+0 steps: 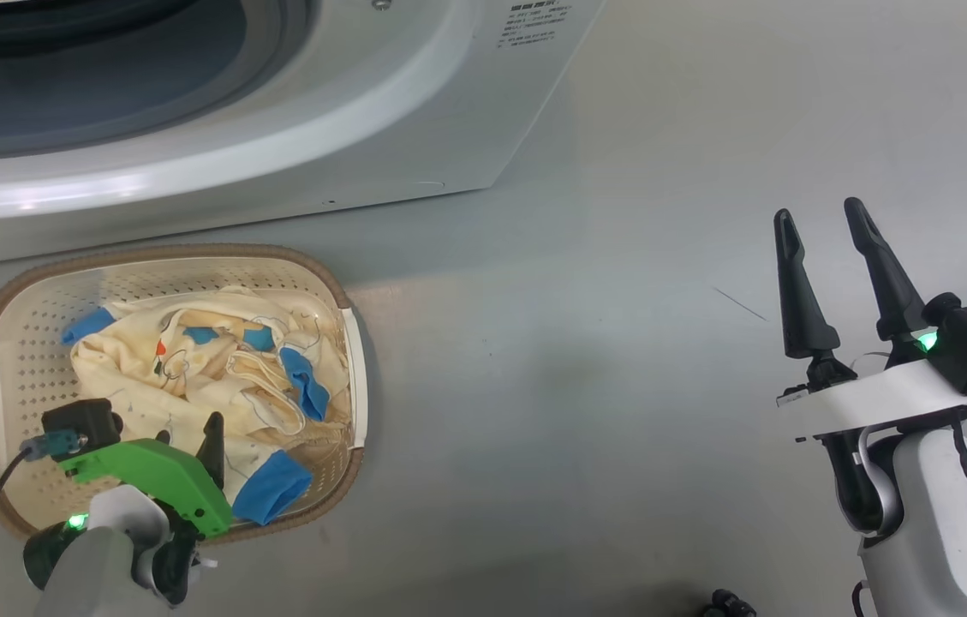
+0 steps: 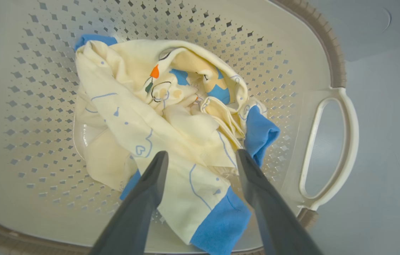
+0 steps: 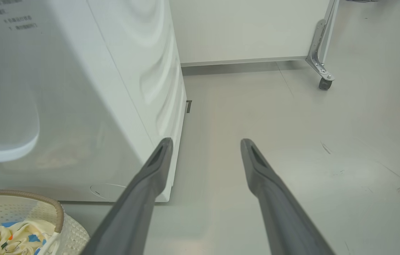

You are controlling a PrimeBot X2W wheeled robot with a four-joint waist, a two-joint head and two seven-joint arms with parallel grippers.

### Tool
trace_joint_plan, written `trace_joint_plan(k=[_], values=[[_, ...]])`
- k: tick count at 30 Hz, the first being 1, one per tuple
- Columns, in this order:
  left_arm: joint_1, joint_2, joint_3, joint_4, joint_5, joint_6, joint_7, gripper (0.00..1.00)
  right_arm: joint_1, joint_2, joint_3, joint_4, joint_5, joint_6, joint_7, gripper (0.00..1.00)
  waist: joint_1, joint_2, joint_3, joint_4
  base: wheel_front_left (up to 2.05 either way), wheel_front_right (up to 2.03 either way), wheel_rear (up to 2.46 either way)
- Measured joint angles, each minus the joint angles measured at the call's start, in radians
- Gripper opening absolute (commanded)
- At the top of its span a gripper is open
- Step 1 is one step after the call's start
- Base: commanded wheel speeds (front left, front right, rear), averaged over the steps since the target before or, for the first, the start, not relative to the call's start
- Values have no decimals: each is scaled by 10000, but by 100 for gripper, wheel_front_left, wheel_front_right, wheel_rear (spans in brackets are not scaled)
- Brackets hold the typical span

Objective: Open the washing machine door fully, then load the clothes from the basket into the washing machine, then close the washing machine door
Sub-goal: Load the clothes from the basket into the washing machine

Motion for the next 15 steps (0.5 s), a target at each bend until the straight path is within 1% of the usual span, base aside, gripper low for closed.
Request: trace_joint_plan(k=[5, 15], values=[[-458, 8, 161, 313, -128, -4, 33, 100, -47, -73, -75, -138, -36, 0, 0, 100, 0, 0, 355, 36, 0, 0, 0], [-1425, 42, 159, 815, -128, -4, 75, 100, -401, -176, -272, -489, -90, 0, -2, 100, 0, 0, 1183, 103, 0, 0, 0]])
